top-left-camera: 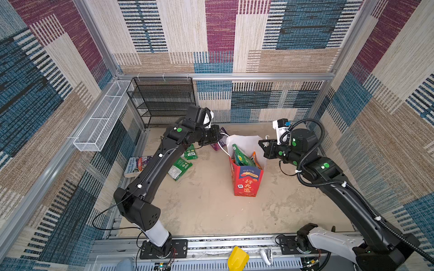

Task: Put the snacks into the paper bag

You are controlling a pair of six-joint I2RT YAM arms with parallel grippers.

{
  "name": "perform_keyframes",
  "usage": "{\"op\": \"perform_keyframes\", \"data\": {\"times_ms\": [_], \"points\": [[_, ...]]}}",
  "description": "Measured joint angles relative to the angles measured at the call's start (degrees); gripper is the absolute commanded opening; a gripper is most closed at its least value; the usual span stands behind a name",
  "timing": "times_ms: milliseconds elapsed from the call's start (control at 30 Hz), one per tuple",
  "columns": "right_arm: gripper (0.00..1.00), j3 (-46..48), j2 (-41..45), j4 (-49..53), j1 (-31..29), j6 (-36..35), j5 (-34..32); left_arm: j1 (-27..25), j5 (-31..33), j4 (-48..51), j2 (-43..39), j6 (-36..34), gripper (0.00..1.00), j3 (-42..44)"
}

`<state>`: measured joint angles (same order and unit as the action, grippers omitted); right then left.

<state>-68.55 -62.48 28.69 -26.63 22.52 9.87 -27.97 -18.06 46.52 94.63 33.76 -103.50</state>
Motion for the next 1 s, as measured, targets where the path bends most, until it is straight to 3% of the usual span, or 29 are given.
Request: {"op": "perform_keyframes", "data": {"times_ms": [100, 233, 567, 667, 767, 867, 1000], "points": [[0.00, 0.6, 1.7, -0.2, 0.1, 0.0, 0.0, 0.1, -0.5, -2.3, -1.5, 0.8, 0.38, 3.1], [0.03, -0.9, 3.0, -0.2, 0.3, -0.3, -1.0, 0.0, -0.7, -5.6, -7.0, 1.2, 0.99, 5.4], [0.03, -0.2, 4.0, 0.2, 0.3, -0.8, -3.2, 1.0, 0.7, -10.3, -22.2, -0.1, 0.99, 14.2], [0.02, 1.0, 4.9, -0.3, 0.4, -0.9, -4.6, 3.9, 3.3, -11.3, -28.2, 0.0, 0.99, 21.1], [0.02, 3.1, 6.0, -0.9, 0.5, -0.9, -5.6, 9.9, 2.7, -12.8, -32.9, 1.6, 0.99, 30.0], [0.01, 4.5, 6.9, -2.2, 0.6, -0.9, -5.5, 15.4, 0.0, -16.9, -32.8, 4.7, 0.99, 38.9], [0.01, 5.5, 7.4, -3.5, 0.6, -0.9, -5.4, 17.0, -3.3, -21.2, -23.2, 8.5, 0.94, 41.9]]}}
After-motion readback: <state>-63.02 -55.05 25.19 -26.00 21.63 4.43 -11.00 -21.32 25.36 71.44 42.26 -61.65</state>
